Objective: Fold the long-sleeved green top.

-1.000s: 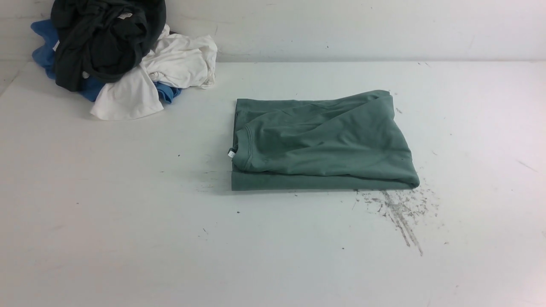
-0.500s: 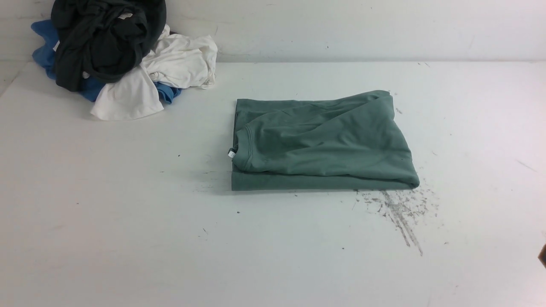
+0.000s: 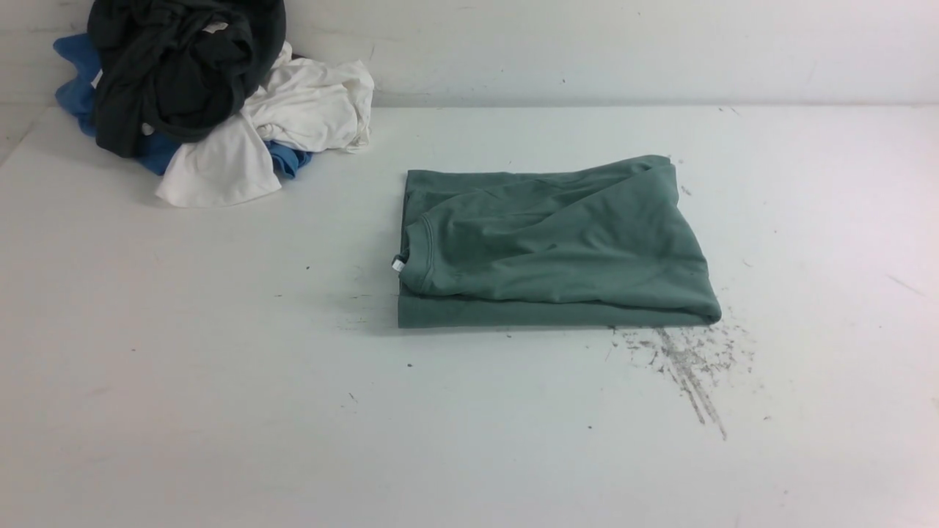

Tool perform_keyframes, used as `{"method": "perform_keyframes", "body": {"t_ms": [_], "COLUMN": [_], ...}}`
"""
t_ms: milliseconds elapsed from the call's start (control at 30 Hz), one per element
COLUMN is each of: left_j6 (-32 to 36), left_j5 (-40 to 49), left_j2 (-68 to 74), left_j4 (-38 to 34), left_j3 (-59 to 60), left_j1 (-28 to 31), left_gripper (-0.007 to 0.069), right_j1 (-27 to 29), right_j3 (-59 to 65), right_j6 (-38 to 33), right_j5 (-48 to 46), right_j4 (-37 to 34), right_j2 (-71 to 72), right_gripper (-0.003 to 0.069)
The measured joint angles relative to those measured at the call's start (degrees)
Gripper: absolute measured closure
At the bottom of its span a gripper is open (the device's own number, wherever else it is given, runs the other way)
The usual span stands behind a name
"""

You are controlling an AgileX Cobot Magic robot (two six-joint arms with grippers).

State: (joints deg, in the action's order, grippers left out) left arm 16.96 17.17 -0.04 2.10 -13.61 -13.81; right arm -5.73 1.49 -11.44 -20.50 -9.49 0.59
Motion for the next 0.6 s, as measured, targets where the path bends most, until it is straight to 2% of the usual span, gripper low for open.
{"method": "perform_keyframes", "body": {"t_ms": [200,300,367,400,467,600], "left_j6": [0.0,0.0,0.0,0.0,0.0,0.0], "left_j5": [0.0,0.0,0.0,0.0,0.0,0.0], "left_j2": [0.0,0.0,-0.1,-0.1,-0.1,-0.1], "left_j4": [0.0,0.0,0.0,0.0,0.0,0.0], "left_j3": [0.0,0.0,0.0,0.0,0.0,0.0], "left_j1": [0.0,0.0,0.0,0.0,0.0,0.0], "left_gripper": [0.0631,0.0631,0.0631,0.0631,0.0631,0.0631], "right_j1": [0.1,0.1,0.1,0.1,1.1,3.6], "right_j3": [0.0,-0.1,-0.1,-0.1,-0.1,-0.1], "right_j6": [0.3,3.4,9.7,10.4,19.8,26.4], "right_j5": [-0.2,-0.3,-0.5,-0.5,-0.5,-0.5], "right_j4": [1.7,4.4,6.1,6.3,6.7,7.0], "right_j2": [0.0,0.0,0.0,0.0,0.0,0.0], "right_gripper": [0.0673,0.0673,0.0673,0.0673,0.0673,0.0673]}}
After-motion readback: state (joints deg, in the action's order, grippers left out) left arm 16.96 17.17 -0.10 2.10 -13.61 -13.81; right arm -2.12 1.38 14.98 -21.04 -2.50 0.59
